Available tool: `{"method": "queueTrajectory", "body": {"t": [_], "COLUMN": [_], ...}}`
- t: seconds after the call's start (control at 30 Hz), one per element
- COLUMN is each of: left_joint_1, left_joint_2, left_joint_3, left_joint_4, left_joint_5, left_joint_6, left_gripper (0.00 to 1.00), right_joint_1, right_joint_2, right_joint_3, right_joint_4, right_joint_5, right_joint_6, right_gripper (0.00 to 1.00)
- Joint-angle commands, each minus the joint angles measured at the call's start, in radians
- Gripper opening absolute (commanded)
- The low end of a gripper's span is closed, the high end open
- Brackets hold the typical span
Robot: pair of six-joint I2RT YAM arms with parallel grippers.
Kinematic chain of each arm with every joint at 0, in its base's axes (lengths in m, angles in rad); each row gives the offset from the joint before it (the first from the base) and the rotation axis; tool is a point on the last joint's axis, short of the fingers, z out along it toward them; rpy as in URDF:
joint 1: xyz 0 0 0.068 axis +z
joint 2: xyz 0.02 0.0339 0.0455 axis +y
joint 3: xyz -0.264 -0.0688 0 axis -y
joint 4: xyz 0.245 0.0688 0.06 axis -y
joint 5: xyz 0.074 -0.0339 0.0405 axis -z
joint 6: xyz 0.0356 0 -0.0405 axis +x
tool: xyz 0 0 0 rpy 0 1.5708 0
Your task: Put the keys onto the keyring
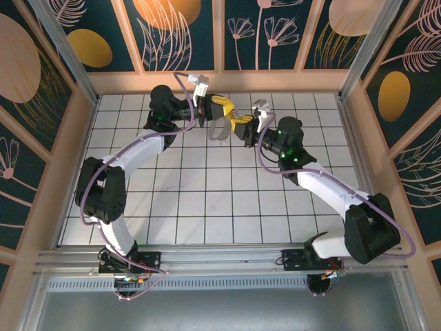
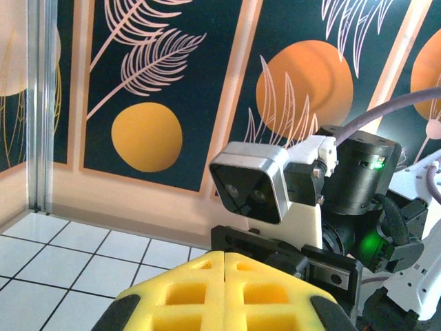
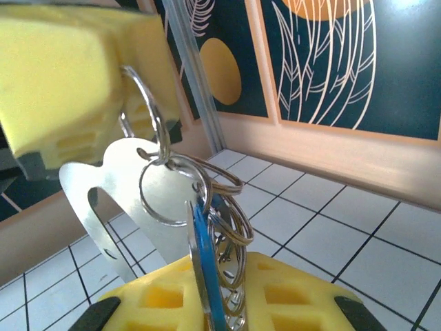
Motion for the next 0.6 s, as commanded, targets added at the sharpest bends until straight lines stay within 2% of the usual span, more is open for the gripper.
{"method": "queueTrajectory", "body": {"t": [0.0, 0.1, 0.23, 0.57], "left_joint_1": [-0.014, -0.014, -0.014, -0.015], "left_joint_2": [-0.038, -0.04, -0.041, -0.057], "left_joint_3": [-0.001, -0.001, -0.006, -0.03], "left_joint_4": [0.045, 0.046, 0.051, 0.058], "left_joint_5": [0.011, 0.008, 0.01, -0.003], "left_joint_6": [-0.003, -0.003, -0.006, -0.003], "left_gripper": [0.0, 0.0, 0.0, 0.0], "right_joint_1": [0.007, 0.01, 0.017, 0.007], "right_joint_2": [-0.031, -0.028, -0.017, -0.01], "right_joint_3": [-0.007, -0.003, 0.015, 0.032], "right_joint_4": [0.017, 0.011, 0.001, 0.0], "right_joint_5": [-0.032, -0.056, -0.088, -0.048], "right_joint_6": [0.014, 0.014, 0.005, 0.014], "right_gripper": [0.08, 0.0, 0.0, 0.0]}}
